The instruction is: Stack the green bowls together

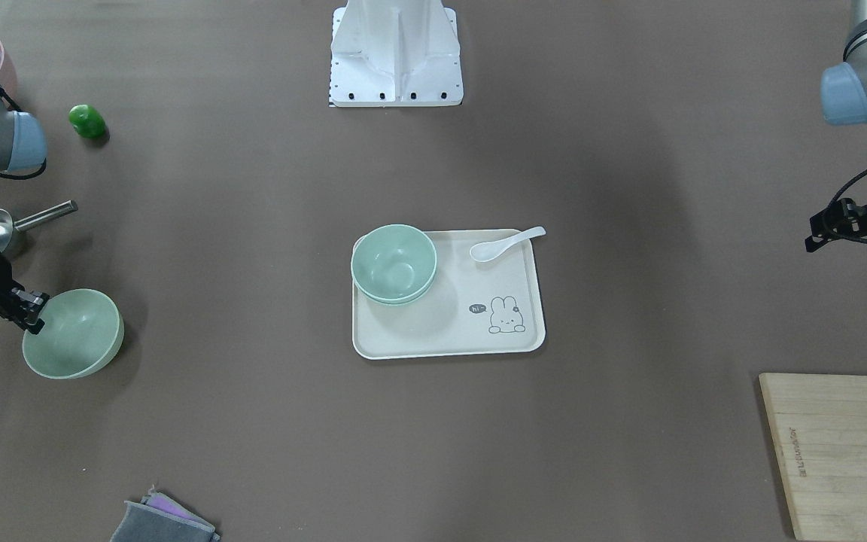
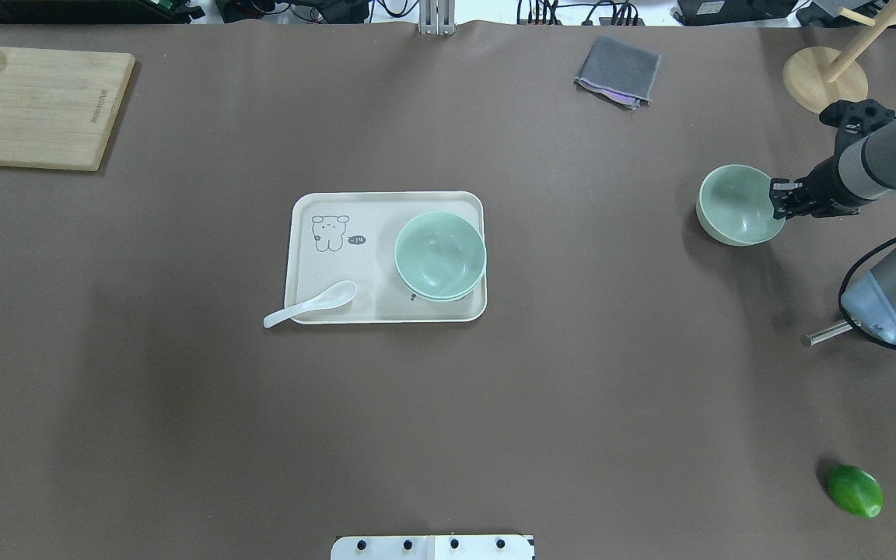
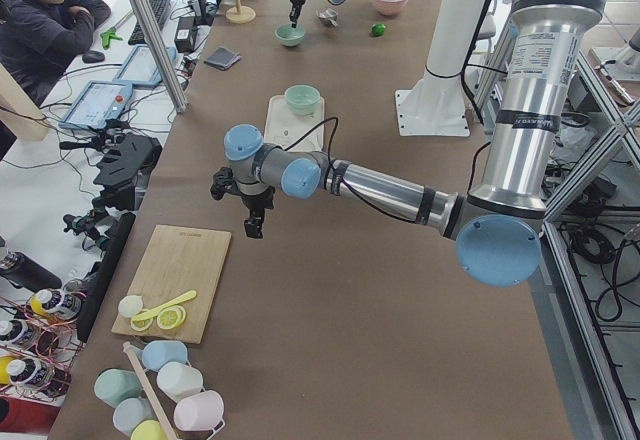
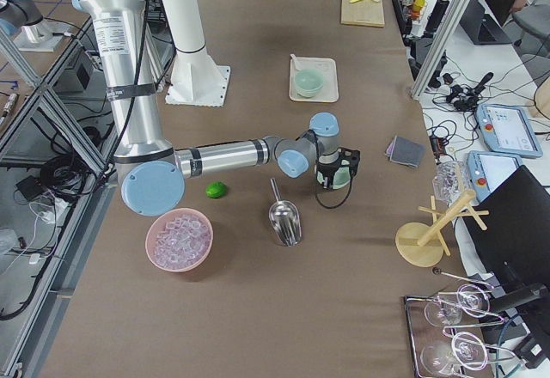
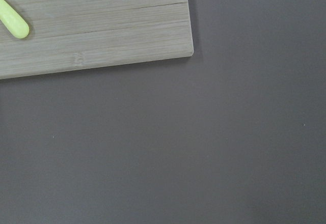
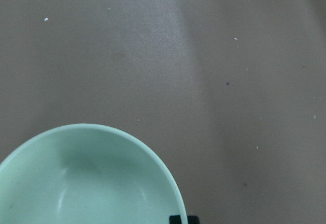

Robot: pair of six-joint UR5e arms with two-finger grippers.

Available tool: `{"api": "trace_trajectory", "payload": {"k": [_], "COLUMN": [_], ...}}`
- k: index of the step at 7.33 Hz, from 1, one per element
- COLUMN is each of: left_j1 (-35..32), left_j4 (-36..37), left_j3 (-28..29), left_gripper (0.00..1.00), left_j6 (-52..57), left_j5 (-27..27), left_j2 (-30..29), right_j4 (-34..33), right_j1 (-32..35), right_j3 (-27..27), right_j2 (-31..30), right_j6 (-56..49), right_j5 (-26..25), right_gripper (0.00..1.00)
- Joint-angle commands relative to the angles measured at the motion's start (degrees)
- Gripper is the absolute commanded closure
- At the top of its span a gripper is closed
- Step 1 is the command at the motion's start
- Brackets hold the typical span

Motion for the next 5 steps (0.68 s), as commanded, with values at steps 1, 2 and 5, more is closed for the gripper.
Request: {"api": "trace_trajectory", "payload": {"k": [1,2,5], "left_j1": [0.13,0.05,0.05], "left_j4": [-0.09,-0.17,0.00], "left_j3": [0.40,0.40,0.40], "left_gripper": [0.01,0.01,0.01], "left_j6": [0.00,0.35,0.09], "left_j5": [0.39,0.39,0.39], "left_j2": [-0.08,0.01,0.10], "right_j4": [-3.10,-10.26,-23.33], "right_j1": [-0.01,-0.10,-5.61], "right_j3": [3.06,6.91,12.74], "right_j2": [1.72,4.78,14.45], "right_j6": [-0.10,-0.01,1.73], "right_j5": [2.20,2.65,2.39], "right_gripper": [1.00,1.00,1.00]}}
